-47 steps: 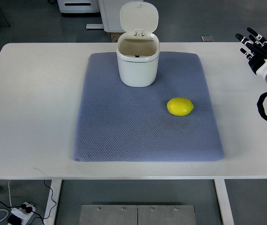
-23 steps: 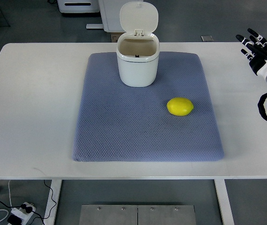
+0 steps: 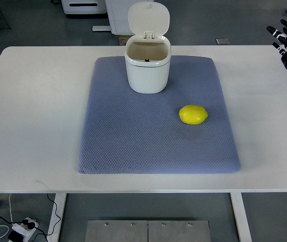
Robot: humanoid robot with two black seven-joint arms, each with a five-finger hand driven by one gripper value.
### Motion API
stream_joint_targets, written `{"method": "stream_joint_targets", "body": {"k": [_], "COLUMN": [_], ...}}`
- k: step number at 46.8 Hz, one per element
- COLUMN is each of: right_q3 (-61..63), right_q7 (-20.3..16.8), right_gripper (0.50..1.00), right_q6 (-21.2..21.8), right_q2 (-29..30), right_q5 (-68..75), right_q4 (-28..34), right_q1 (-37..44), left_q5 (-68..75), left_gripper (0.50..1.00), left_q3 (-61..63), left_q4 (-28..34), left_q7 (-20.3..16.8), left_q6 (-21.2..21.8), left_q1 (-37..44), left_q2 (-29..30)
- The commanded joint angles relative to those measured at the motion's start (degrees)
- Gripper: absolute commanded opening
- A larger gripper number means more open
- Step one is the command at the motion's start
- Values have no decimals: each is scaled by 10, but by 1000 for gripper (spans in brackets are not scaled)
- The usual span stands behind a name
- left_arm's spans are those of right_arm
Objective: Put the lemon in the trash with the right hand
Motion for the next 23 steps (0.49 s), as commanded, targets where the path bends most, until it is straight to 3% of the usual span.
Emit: {"method": "stream_joint_targets", "body": {"k": [1,10,23], "right_q3": [1,-2,-5], "right_q7": [1,1,5], "right_gripper": [1000,1000,1000], "right_q6": [-1,-2,-2], "right_q2": [0,0,4], "right_q5": [1,0,-1], "right_q4": [-26,-79,-84], "right_q1": [15,33,42], "left_q5": [0,1,0], "left_gripper": [1000,1000,1000], "left_q3": [0,0,0], "left_q4": [0,0,0], "left_q7": [0,0,0], "left_q6": [0,0,0], "left_q1": [0,0,0], "left_q2": [0,0,0]}}
